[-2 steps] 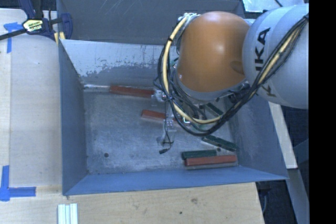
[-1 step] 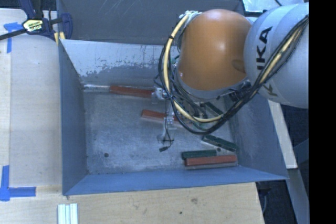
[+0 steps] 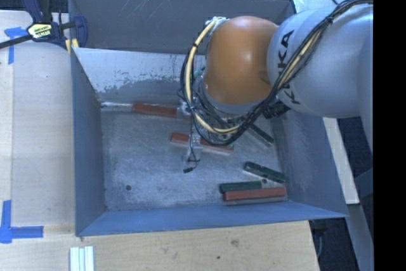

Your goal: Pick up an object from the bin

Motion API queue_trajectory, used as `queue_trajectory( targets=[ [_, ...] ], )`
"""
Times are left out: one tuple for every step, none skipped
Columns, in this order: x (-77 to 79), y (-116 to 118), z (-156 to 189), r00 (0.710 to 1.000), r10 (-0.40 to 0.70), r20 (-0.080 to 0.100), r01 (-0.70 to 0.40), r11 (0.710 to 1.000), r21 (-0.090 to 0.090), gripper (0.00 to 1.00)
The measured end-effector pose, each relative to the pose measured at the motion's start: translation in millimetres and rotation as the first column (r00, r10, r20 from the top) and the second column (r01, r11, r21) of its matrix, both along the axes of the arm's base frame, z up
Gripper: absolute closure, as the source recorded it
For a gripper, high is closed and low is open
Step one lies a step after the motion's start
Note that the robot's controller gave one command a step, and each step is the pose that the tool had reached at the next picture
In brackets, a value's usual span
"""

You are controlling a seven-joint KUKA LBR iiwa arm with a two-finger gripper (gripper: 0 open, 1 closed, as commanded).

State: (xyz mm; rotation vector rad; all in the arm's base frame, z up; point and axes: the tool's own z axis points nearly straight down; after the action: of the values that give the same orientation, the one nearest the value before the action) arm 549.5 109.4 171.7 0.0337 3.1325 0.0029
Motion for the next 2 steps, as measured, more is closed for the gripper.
queue_trajectory(
  targets=[
    [28.1,-35.2,-76.2,0.999,0.052,-0.002,-0.052,0.999,-0.001,0.0],
    [33.4,-62.2,-86.3,1.0,0.015,-0.012,-0.015,1.0,0.0,0.0]
  ],
)
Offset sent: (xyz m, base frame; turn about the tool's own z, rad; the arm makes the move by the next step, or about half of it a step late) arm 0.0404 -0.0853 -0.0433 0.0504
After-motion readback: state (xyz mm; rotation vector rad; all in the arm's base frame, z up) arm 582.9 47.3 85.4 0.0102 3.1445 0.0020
